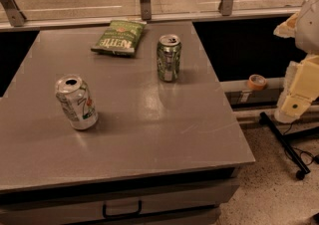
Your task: Knock green can over
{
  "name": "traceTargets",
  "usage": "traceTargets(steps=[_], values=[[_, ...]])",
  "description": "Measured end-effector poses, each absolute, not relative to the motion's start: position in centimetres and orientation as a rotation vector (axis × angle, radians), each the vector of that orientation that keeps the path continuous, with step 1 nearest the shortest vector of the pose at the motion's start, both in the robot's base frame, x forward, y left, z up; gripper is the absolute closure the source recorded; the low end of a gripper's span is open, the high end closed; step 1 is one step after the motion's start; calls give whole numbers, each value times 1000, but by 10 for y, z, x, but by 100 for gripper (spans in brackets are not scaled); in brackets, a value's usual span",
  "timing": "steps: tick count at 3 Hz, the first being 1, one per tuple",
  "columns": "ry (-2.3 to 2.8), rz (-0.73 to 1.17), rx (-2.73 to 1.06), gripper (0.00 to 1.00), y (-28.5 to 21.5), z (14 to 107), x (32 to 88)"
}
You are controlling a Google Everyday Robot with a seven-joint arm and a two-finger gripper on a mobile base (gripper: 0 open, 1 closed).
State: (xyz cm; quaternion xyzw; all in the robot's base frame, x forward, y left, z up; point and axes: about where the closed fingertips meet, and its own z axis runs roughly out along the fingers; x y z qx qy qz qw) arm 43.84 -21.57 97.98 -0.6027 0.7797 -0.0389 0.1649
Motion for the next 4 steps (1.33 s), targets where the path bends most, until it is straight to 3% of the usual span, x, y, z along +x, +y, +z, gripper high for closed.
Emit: traceTargets(steps=[2, 4], values=[[2198, -8, -1650, 0, -204, 977, 442], [1981, 377, -1379, 0, -137, 944, 484]])
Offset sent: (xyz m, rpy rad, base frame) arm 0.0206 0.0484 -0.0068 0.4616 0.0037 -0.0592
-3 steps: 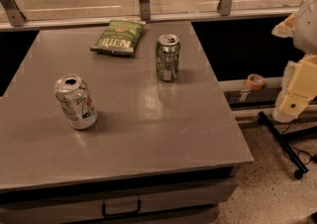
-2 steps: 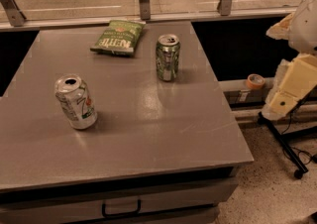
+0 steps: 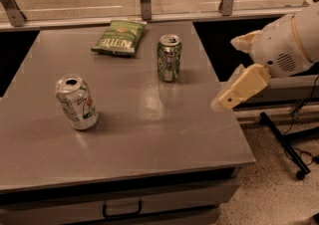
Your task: Knock green can over
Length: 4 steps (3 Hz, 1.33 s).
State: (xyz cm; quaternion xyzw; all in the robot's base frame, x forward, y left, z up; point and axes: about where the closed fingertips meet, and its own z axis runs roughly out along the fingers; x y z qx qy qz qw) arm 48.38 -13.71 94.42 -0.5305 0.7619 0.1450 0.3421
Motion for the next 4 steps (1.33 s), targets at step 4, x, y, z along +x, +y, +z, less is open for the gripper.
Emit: traceTargets(steps=[4], values=[[1829, 413, -1259, 0, -88, 910, 535]])
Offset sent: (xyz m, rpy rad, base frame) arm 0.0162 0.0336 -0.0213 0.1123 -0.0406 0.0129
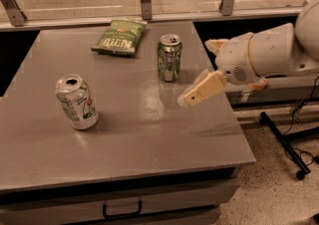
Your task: Knock green can over
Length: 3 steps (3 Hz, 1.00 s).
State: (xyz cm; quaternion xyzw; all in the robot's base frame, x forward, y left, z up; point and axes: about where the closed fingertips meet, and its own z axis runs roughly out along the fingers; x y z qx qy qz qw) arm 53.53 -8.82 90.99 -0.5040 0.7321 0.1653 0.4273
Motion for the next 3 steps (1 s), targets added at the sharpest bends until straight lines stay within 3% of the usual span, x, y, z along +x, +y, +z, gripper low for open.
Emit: traceTargets(steps=[3], values=[[1712, 523, -1119, 0, -60, 852, 616]])
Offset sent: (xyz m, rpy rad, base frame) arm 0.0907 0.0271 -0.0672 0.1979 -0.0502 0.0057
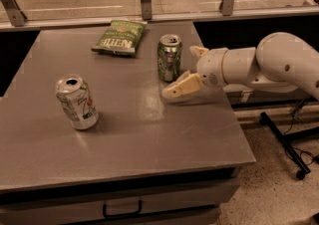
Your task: Knock green can over
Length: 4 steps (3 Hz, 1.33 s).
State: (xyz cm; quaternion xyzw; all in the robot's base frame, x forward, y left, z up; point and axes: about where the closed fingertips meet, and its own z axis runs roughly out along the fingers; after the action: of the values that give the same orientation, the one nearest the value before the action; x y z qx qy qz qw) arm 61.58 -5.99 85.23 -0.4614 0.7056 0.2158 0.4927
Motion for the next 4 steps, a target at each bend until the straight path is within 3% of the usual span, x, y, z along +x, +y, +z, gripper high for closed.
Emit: traceTargets(steps=[1, 2, 4], values=[[1660, 550, -1056, 0, -50, 850, 641], [1624, 543, -1024, 17, -44, 866, 658], [1636, 503, -1089, 64, -33, 908, 658]])
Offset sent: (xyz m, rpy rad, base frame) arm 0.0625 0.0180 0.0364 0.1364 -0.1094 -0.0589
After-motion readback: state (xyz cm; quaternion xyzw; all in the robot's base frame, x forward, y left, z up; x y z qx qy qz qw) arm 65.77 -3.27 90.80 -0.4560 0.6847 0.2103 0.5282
